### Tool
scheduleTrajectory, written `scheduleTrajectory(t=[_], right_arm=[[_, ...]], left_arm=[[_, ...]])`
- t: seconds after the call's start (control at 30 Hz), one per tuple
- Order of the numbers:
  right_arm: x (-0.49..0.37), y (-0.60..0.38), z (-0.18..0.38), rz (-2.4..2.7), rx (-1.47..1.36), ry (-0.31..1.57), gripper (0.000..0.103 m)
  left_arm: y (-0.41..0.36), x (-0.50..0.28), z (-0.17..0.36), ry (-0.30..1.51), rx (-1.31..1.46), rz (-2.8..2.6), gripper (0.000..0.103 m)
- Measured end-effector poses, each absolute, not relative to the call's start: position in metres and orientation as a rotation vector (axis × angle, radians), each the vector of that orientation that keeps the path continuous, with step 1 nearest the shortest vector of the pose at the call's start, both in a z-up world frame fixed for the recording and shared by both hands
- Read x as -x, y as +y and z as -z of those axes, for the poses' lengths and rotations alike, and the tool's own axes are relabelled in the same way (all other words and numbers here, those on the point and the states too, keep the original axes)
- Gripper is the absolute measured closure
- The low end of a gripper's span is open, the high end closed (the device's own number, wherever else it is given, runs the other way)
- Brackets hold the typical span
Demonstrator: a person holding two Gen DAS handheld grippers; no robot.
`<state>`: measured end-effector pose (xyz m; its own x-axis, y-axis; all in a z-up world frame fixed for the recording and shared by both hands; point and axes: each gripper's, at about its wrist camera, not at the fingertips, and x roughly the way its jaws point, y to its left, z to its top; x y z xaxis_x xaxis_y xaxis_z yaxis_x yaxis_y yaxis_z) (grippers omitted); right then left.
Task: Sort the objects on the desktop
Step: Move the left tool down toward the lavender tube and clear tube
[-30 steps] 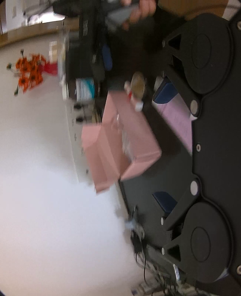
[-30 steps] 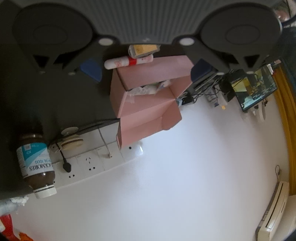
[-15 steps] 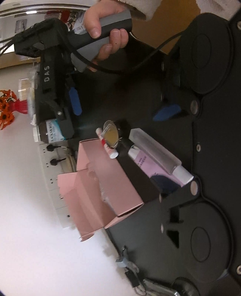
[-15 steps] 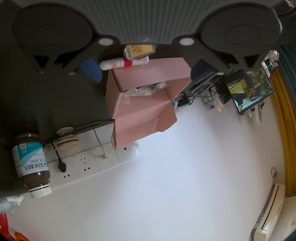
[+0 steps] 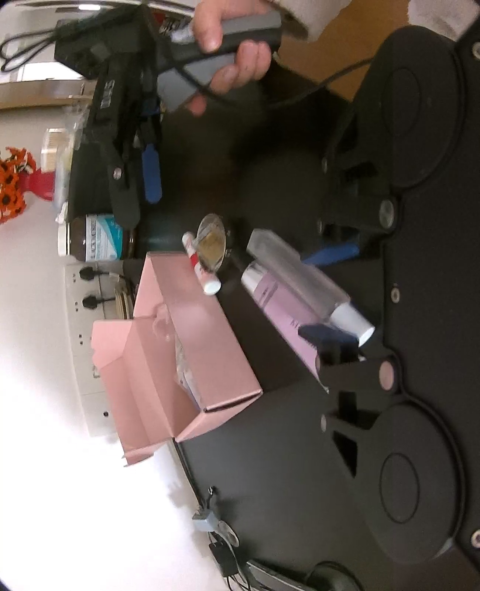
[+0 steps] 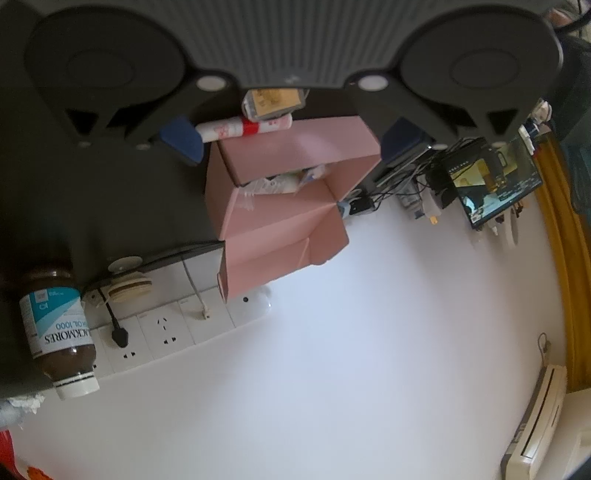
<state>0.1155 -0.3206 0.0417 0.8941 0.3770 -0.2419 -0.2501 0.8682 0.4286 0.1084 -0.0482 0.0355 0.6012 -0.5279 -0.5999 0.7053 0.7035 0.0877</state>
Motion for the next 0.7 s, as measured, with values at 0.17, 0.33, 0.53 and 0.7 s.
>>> scheduleTrajectory(t=[0.17, 0.33, 0.53, 0.7], right_arm=[[-0.116, -0.319, -0.041, -0.337, -0.397, 0.327, 0.001], [-0.115, -0.319, -0.041, -0.337, -0.395, 0.323, 0.001], [-0.115, -0.321, -0.041, -0.333, -0.408, 0.326, 0.001], [-0.115, -0.321, -0.041, -0.337, -0.412, 0.325, 0.001]], left_arm=[[-0.052, -0.093, -0.035, 0.583, -0.366, 0.778, 0.073], [-0.063, -0.098, -0.033, 0.587, -0.337, 0.8, 0.073], [-0.07, -0.114, -0.03, 0.598, -0.282, 0.805, 0.073], [-0.071, -0.116, -0.028, 0.59, -0.261, 0.801, 0.077]])
